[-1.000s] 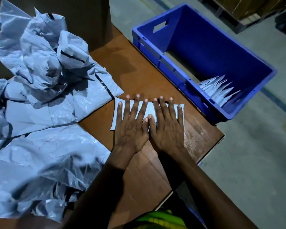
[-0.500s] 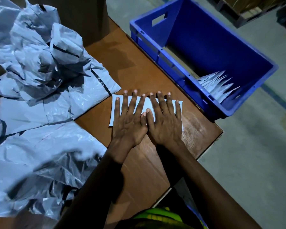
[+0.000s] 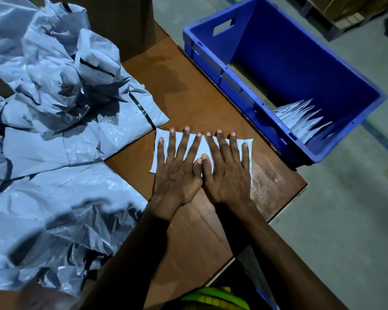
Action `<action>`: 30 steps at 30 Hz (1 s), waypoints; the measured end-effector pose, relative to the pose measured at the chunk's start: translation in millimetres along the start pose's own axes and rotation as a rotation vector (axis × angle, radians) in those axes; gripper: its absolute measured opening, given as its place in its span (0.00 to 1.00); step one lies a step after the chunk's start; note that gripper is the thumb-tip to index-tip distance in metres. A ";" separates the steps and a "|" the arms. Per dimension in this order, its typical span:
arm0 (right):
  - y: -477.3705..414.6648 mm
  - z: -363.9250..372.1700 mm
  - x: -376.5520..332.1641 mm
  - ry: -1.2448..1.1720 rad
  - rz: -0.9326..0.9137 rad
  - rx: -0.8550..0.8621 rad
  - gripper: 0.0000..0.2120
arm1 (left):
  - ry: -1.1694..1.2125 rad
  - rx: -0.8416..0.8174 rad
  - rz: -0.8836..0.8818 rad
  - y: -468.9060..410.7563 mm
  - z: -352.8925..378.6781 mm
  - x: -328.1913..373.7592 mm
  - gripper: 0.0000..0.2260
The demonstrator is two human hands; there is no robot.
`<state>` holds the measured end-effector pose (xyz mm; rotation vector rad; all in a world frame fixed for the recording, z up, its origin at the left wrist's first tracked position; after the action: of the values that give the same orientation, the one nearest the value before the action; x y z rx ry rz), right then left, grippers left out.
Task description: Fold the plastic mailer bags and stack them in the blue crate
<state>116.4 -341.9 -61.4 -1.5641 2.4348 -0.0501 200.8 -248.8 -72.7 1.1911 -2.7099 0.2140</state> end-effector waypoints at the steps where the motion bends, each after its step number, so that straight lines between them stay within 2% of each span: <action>1: -2.1 1.2 0.7 0.004 -0.002 -0.002 0.28 | -0.004 -0.005 -0.015 -3.2 1.6 -1.6 0.28; 14: -6.0 2.4 5.1 -0.030 0.009 -0.047 0.26 | -0.008 -0.008 -0.039 -9.5 0.1 -6.3 0.28; 18: -4.9 -2.7 10.2 -0.196 -0.023 -0.069 0.27 | -0.049 0.021 -0.011 -5.7 -2.6 -5.9 0.27; 20: -8.3 -13.7 21.0 -0.251 -0.043 -0.026 0.27 | -0.036 0.044 -0.018 -3.5 -5.6 -6.1 0.27; 22: -13.3 -24.1 30.0 -0.220 -0.105 0.025 0.26 | -0.023 0.052 -0.019 -1.2 -5.3 -4.6 0.26; 25: -18.5 -18.9 36.5 -0.227 -0.174 -0.026 0.27 | 0.007 0.057 0.031 -4.9 -6.9 10.7 0.26; 30: -8.9 -8.1 38.2 -0.103 -0.147 -0.002 0.28 | -0.012 0.072 0.105 -26.4 -7.4 43.9 0.27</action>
<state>107.5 -380.9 -59.4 -1.7006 2.2395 0.0058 191.9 -296.4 -54.4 1.0720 -2.8000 0.3217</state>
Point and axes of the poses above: each hand's wrist, its own y-axis away from the middle knuckle, its own z-axis out of the palm, x = y × z, the point moved 9 cm from there along -y, towards the middle knuckle, and after that the axes turned 10 degrees about -z, right-handed, at the moved point
